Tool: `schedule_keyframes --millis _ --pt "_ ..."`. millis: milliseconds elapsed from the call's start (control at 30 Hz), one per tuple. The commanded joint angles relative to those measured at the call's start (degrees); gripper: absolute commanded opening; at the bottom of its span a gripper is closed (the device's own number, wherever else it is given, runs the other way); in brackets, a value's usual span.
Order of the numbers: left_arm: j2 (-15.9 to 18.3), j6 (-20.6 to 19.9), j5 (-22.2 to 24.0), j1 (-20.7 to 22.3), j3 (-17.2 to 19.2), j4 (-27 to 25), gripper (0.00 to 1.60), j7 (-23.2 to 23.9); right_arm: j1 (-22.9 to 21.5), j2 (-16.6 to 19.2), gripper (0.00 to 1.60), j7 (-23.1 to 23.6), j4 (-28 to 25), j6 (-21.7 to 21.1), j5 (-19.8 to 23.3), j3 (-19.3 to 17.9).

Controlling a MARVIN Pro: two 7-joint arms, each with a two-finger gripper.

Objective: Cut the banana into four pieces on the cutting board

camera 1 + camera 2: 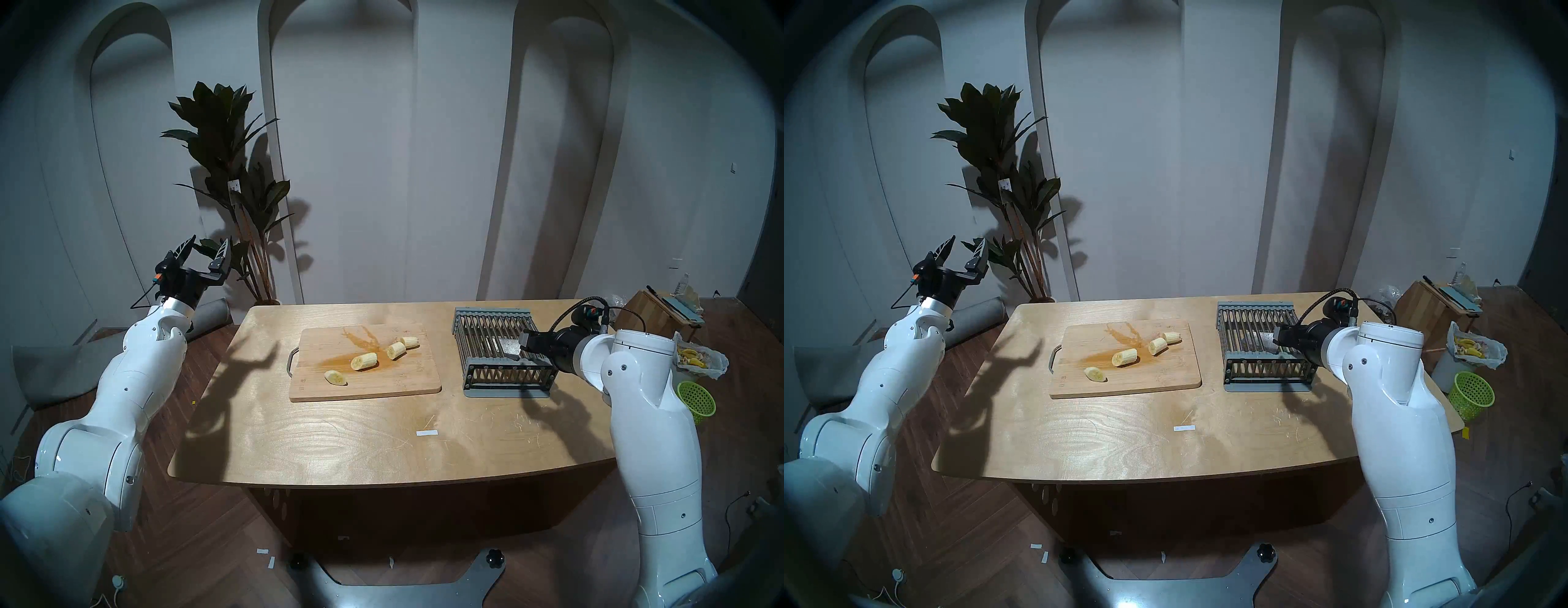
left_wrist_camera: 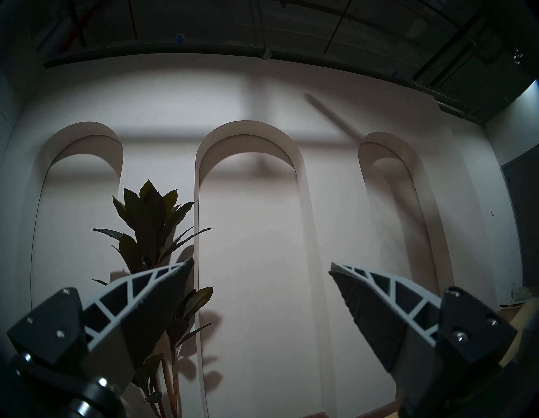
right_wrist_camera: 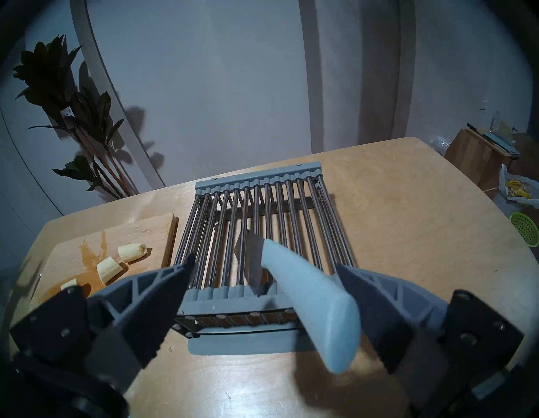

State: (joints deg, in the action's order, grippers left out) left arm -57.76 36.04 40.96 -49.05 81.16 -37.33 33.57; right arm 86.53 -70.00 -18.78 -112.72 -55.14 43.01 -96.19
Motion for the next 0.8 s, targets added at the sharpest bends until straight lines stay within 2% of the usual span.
schedule_keyframes --millis 0,300,767 --pt "0.75 1.11 0.57 -0.82 0.79 -3.79 1.6 0.37 -2.73 0.62 1.6 0.1 -0.14 0.23 -0.24 0.19" --pt "1.28 1.99 1.54 -4.12 1.72 -8.35 1.6 1.19 -4.32 1.0 1.6 -0.41 2.1 0.27 -0.43 1.53" --pt "2.02 2.92 2.88 -8.69 3.12 -15.2 1.6 1.88 -4.37 1.09 1.6 -0.76 7.12 0.14 -0.66 3.84"
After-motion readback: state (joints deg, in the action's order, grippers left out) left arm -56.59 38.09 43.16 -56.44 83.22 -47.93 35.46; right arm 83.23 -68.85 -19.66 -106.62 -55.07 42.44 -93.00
